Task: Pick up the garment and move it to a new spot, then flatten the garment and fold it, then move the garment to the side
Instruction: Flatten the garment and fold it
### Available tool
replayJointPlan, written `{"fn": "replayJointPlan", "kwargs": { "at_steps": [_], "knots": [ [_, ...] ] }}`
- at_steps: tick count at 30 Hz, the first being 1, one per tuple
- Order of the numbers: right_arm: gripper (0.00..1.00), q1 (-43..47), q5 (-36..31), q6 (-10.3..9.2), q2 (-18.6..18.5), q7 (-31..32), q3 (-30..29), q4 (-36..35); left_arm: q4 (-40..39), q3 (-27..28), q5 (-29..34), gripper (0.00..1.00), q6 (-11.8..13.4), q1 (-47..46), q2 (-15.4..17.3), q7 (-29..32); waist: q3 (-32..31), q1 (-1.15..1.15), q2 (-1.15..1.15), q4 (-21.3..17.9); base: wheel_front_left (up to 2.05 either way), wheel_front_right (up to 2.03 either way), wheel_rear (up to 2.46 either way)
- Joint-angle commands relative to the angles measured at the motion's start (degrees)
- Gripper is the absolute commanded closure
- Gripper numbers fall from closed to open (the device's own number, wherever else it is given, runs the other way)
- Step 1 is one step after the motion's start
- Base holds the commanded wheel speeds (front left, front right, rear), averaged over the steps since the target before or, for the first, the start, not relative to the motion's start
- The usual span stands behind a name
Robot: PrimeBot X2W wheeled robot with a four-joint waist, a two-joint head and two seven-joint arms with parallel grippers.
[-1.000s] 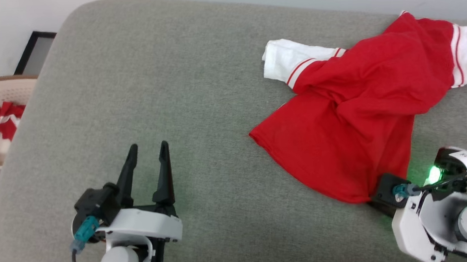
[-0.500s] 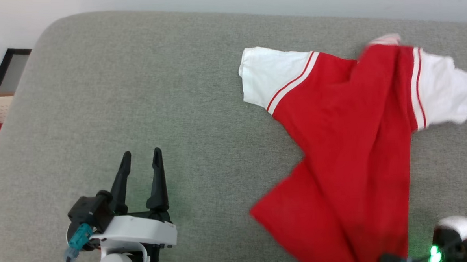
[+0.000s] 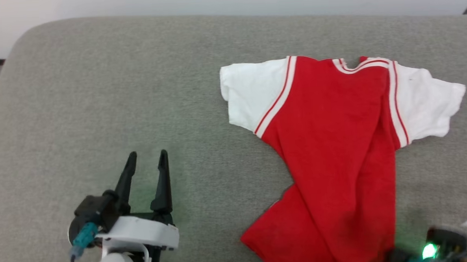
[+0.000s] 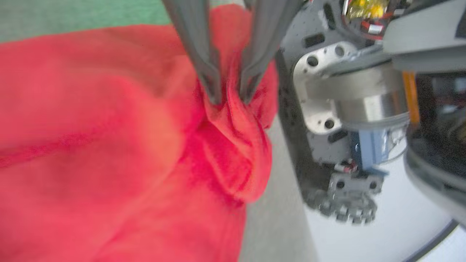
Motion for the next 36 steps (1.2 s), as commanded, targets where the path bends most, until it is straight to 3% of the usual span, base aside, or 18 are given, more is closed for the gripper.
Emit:
{"fn": "replayJointPlan", "kwargs": {
  "at_steps": [1, 9, 14, 19, 25, 32, 36],
  "knots": [
    [0.0, 0.3, 1.0, -0.08, 0.4, -2.8, -1.8, 0.8, -0.2, -0.3, 0.5, 0.0, -0.3, -1.0, 0.8, 0.3, -0.2, 0.0, 0.0, -1.0, 0.0, 0.0, 0.0],
    [0.0, 5.8, 4.7, -0.08, 0.7, -23.9, -17.3, 7.1, -2.7, -5.3, 2.7, 0.0, -1.8, -9.0, 8.8, 7.9, -0.1, 0.0, 0.0, -6.0, 0.0, 0.0, 0.0],
    [0.0, 9.1, 4.4, -0.08, 6.0, -32.4, -29.3, 12.6, -0.7, -14.1, 0.6, 0.0, -2.1, -18.7, 16.7, 15.6, 2.0, 0.0, 0.0, -10.8, 0.0, 0.0, 0.0],
    [0.0, 12.2, 1.6, -0.08, 16.6, -34.6, -42.1, 16.4, 4.3, -26.3, -9.9, 0.0, -2.1, -31.6, 25.3, 25.2, 6.1, 0.0, 0.0, -16.1, 0.0, 0.0, 0.0],
    [0.0, 14.2, -2.6, -0.08, 26.5, -34.8, -48.9, 16.3, 10.1, -39.5, -22.7, 0.0, -2.1, -46.6, 33.1, 37.2, 10.8, 0.0, 0.0, -21.4, 0.0, 0.0, 0.0],
    [0.0, 15.1, -3.0, -0.08, 32.8, -34.8, -53.6, 15.6, 16.0, -51.2, -35.0, 0.0, -2.1, -58.5, 36.9, 49.7, 14.5, 0.0, 0.0, -25.6, 0.0, 0.0, 0.0],
    [0.0, 14.9, -3.3, -0.08, 34.4, -34.8, -53.8, 15.2, 18.8, -55.8, -38.0, 0.0, -2.1, -63.3, 38.4, 52.5, 16.0, 0.0, 0.0, -27.3, 0.0, 0.0, 0.0]
  ]
}}
